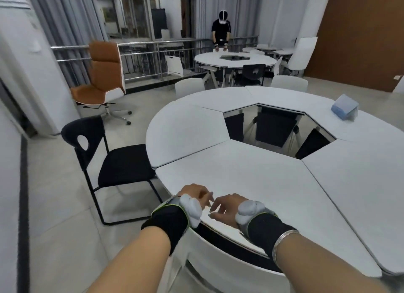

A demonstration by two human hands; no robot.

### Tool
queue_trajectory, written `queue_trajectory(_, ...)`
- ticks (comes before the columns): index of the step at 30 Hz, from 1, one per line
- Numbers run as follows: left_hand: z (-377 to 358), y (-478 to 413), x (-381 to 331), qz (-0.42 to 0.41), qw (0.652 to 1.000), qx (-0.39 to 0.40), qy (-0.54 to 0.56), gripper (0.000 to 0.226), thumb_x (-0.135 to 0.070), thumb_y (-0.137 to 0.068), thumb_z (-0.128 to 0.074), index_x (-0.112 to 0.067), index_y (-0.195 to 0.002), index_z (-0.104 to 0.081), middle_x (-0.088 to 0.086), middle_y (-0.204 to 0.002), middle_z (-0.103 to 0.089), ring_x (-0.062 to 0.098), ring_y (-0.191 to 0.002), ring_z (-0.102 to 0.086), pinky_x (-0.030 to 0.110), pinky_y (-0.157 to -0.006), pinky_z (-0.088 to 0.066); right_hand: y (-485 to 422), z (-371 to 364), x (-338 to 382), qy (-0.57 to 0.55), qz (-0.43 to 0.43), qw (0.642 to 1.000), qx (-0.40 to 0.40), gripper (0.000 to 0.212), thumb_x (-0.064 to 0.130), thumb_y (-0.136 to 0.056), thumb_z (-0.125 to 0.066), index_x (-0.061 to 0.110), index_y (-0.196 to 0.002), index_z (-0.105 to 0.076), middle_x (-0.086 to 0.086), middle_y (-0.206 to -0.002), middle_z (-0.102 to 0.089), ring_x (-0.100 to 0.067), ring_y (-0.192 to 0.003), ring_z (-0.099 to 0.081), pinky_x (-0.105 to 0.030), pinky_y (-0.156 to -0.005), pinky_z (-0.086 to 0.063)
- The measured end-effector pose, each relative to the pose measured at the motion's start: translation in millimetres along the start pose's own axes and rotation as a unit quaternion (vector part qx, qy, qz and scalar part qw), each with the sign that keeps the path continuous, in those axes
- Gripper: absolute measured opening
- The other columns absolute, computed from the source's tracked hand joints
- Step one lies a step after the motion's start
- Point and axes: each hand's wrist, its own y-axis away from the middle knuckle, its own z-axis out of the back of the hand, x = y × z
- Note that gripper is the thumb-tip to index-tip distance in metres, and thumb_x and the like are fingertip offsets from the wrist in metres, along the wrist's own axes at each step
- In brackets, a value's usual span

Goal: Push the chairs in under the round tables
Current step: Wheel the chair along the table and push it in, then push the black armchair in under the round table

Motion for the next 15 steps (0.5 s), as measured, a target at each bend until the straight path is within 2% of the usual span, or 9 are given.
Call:
queue_trajectory(3,48.3,15.8,4.1,0.029,0.988,-0.125,0.082,0.033,-0.032,-0.097,-0.047,-0.013,-0.106,-0.071,0.007,-0.11,-0.073,0.024,-0.107,-0.065,0.029,-0.094,-0.049,-9.8,35.8,51.0,-0.013,0.052,0.998,-0.022,0.023,0.036,-0.091,-0.055,0.027,-0.108,-0.067,0.005,-0.106,-0.074,-0.016,-0.102,-0.066,-0.024,-0.087,-0.049)
queue_trajectory(6,90.8,32.4,23.3,0.057,0.972,-0.192,0.12,0.034,-0.034,-0.096,-0.046,-0.011,-0.102,-0.071,0.009,-0.11,-0.072,0.028,-0.106,-0.064,0.031,-0.094,-0.048,-25.3,58.7,101.8,-0.006,0.103,0.994,-0.043,0.022,0.033,-0.09,-0.052,0.025,-0.106,-0.065,0.004,-0.1,-0.074,-0.018,-0.095,-0.069,-0.031,-0.088,-0.053)
queue_trajectory(8,118.3,44.5,46.0,0.059,0.955,-0.228,0.18,0.03,-0.034,-0.095,-0.049,-0.016,-0.088,-0.072,0.011,-0.102,-0.074,0.029,-0.097,-0.066,0.032,-0.091,-0.051,-40.8,66.1,139.0,0.015,0.139,0.988,-0.062,0.024,0.035,-0.089,-0.052,0.025,-0.107,-0.064,0.002,-0.101,-0.074,-0.021,-0.095,-0.069,-0.034,-0.087,-0.054)
queue_trajectory(10,143.4,58.0,74.7,0.063,0.936,-0.26,0.228,0.027,-0.031,-0.095,-0.05,-0.018,-0.083,-0.072,0.011,-0.097,-0.074,0.025,-0.083,-0.063,0.028,-0.084,-0.049,-56.4,68.2,181.4,0.038,0.166,0.983,-0.069,0.027,0.037,-0.088,-0.052,0.024,-0.109,-0.062,-0.003,-0.103,-0.073,-0.025,-0.096,-0.068,-0.034,-0.086,-0.054)
queue_trajectory(13,175.1,69.9,120.0,0.073,0.917,-0.291,0.264,0.029,-0.026,-0.096,-0.05,-0.007,-0.094,-0.072,0.01,-0.086,-0.067,0.02,-0.077,-0.056,0.018,-0.071,-0.043,-77.0,67.2,238.1,0.07,0.2,0.974,-0.076,0.028,0.035,-0.09,-0.051,0.022,-0.113,-0.061,-0.006,-0.106,-0.07,-0.029,-0.097,-0.065,-0.03,-0.08,-0.051)
queue_trajectory(15,200.8,76.5,162.6,0.081,0.908,-0.317,0.261,0.029,-0.026,-0.096,-0.05,-0.006,-0.093,-0.071,0.006,-0.08,-0.062,0.018,-0.072,-0.054,0.007,-0.054,-0.041,-95.7,62.7,282.6,0.067,0.229,0.967,-0.09,0.027,0.032,-0.09,-0.051,0.021,-0.112,-0.063,-0.005,-0.105,-0.07,-0.029,-0.097,-0.065,-0.032,-0.082,-0.053)
